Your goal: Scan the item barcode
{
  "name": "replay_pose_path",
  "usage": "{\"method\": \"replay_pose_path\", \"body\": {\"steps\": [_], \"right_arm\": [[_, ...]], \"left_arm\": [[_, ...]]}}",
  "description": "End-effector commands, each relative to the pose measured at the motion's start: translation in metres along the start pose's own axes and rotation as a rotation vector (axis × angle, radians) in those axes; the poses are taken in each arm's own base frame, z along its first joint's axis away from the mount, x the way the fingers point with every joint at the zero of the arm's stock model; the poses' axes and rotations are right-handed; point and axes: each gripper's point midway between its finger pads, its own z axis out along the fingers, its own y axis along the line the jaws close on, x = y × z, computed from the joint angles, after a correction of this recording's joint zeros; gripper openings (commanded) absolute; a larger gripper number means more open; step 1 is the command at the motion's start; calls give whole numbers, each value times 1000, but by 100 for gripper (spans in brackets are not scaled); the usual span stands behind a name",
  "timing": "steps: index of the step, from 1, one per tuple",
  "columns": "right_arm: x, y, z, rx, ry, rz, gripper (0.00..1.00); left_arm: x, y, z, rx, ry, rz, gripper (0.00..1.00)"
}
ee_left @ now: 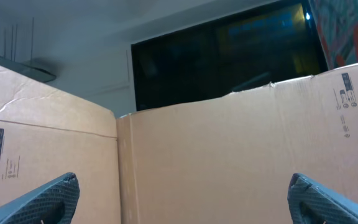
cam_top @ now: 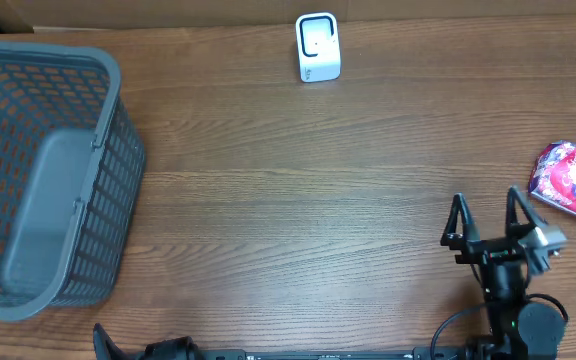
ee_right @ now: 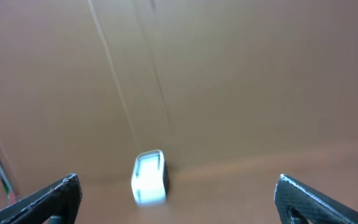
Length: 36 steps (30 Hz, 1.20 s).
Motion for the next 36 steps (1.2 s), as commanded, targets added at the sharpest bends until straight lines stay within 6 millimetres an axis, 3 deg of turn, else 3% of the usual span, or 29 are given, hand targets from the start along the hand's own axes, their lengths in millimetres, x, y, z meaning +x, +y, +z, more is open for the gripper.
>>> {"method": "replay_pose_path", "body": {"steps": [1, 7, 15, 21, 24, 28, 31, 36], "right_arm": [[21, -10, -1, 43, 72, 14, 100], [56, -21, -7, 92, 216, 30, 100], [57, -22, -7, 94, 221, 31, 100], [57, -22, -7, 94, 221, 31, 100], [57, -22, -7, 94, 221, 31, 100], [57, -22, -7, 94, 221, 31, 100], [57, -22, -7, 94, 221, 31, 100], [57, -22, -7, 94, 221, 31, 100]], "left_arm": [[-4, 1, -4, 0, -17, -15, 100], [-4, 0, -4, 1, -17, -15, 100], [-2, -2, -4, 15, -10, -16, 100], [6, -17, -5, 101, 20, -19, 100], [27, -35, -9, 198, 105, -30, 100], [69, -25, -15, 136, 276, 24, 100], [101, -42, -20, 222, 377, 9, 100], [164, -57, 4, 258, 426, -2, 100]]}}
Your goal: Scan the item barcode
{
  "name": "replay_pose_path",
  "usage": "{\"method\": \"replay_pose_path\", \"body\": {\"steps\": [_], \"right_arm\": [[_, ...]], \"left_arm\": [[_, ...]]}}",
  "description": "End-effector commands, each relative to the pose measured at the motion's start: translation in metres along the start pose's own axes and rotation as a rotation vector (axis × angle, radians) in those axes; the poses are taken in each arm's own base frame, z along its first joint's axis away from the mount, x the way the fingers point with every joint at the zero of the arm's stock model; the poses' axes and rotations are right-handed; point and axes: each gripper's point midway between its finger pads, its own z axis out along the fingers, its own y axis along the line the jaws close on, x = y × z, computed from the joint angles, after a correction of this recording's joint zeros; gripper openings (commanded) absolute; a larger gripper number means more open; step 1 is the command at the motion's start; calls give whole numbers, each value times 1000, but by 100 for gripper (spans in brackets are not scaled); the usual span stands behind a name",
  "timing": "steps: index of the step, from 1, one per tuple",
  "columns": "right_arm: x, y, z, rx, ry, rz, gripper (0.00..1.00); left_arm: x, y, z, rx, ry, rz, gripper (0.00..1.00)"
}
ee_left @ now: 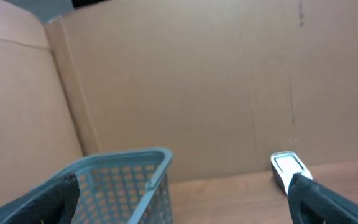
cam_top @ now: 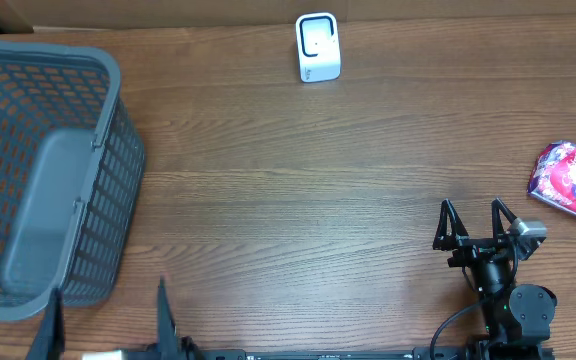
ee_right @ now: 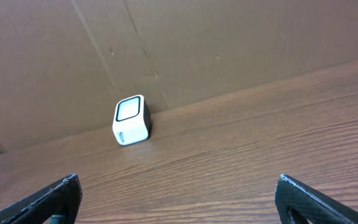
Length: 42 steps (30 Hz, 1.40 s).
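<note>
The item, a purple and red snack packet, lies at the table's right edge. A white barcode scanner stands at the far middle; it also shows in the wrist views as scanner and scanner. My right gripper is open near the front edge, left of the packet, nothing between its fingers. My left gripper is open at the front left, beside the basket, also holding nothing.
A grey mesh basket fills the left side; its rim shows in the left wrist view. Cardboard walls close off the back. A small yellowish object pokes in at the right edge.
My left gripper has come forward into the overhead view, its camera now on the basket and scanner instead of the high wall. My right gripper shifted slightly left and now looks down at the table.
</note>
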Motion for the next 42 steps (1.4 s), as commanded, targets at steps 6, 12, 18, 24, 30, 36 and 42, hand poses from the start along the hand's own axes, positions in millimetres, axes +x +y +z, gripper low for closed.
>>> {"method": "replay_pose_path", "body": {"steps": [6, 12, 18, 24, 30, 36, 42], "right_arm": [[2, -3, 0, 12, -2, 4, 100], [2, -3, 0, 12, -3, 4, 100], [2, -3, 0, 12, -2, 4, 100], [2, -3, 0, 12, -2, 4, 100], [2, -3, 0, 12, -2, 4, 100], [2, -3, 0, 12, -2, 4, 100], [2, -3, 0, 12, -3, 4, 100]], "left_arm": [[111, -43, 82, 190, -9, 4, 100], [168, -47, 97, 146, 47, 71, 100], [207, -39, 101, 71, 113, 81, 100], [239, -45, 99, 83, 178, 80, 100], [263, -46, 94, 86, 272, 82, 100], [263, -47, 94, 90, 270, 80, 100], [263, -47, 94, 90, 270, 80, 100]]}}
